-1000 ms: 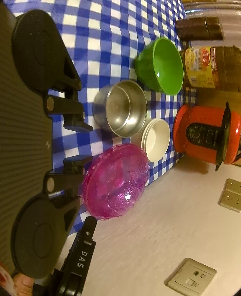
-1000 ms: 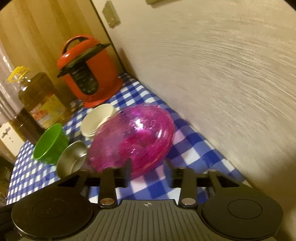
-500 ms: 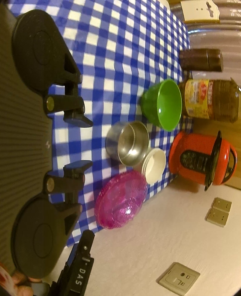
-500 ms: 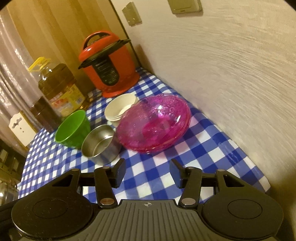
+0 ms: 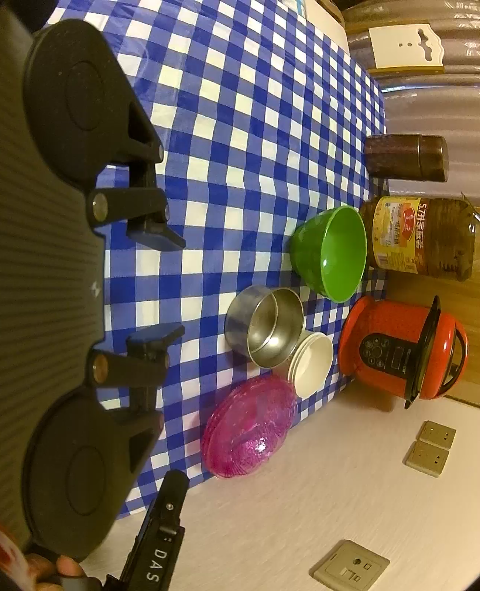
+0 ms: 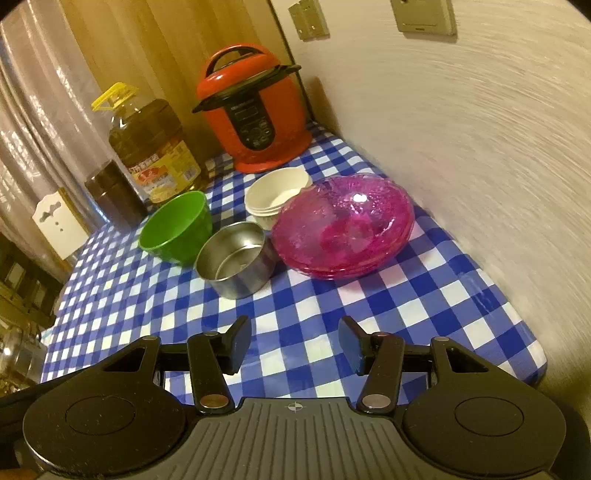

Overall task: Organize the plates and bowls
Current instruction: 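Pull both grippers back from the pink plate stack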

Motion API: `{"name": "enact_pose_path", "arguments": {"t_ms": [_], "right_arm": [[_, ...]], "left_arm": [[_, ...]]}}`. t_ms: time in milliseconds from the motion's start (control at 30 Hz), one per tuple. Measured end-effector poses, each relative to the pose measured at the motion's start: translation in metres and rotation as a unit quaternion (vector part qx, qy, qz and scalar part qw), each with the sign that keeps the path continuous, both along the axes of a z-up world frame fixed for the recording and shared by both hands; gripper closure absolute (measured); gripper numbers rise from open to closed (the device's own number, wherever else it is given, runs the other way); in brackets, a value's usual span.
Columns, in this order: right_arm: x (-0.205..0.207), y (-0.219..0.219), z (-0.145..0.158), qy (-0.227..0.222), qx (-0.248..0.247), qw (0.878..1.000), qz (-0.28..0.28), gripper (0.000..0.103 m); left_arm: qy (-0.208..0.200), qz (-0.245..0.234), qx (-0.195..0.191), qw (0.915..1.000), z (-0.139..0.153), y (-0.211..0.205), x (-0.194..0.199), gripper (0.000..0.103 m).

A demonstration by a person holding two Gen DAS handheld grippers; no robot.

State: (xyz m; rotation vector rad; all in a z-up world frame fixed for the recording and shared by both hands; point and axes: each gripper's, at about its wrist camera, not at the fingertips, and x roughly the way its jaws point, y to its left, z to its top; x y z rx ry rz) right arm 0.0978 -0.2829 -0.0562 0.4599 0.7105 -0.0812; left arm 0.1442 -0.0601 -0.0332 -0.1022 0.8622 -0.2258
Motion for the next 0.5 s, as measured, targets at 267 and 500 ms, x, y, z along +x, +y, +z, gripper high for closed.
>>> {"name": "enact_pose_path", "arguments": {"t_ms": [267,500], "right_arm": [[0.0004,0.0014,0.0013,0.01,-0.013,1.0,0.002,0.05],[0.0028,0.0009,0.0008,0.02,-0.023,1.0,0.004,0.05]], "left_arm": [[0.0,0.0,-0.002,1.0,0.0015,0.0019,-0.002,0.064],[0.001,-0.004,-0.003,1.0,0.0041,-0.0014,0.0008,0.063]]}}
